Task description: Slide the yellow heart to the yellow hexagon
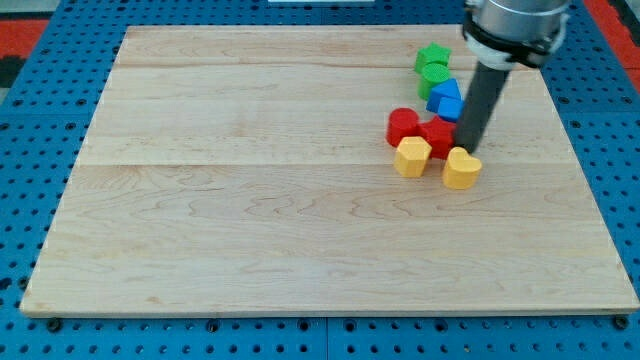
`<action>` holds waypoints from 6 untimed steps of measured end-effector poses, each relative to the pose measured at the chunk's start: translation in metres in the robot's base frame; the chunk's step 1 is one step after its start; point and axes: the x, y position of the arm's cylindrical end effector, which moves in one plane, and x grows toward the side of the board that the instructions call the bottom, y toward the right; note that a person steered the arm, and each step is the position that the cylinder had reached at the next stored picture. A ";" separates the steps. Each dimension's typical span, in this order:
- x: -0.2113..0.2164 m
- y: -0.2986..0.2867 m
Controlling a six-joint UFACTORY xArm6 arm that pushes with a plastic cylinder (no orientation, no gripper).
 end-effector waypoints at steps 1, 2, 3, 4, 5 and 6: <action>-0.014 -0.007; 0.008 0.036; 0.017 0.055; 0.028 0.090; 0.052 0.057; 0.054 0.023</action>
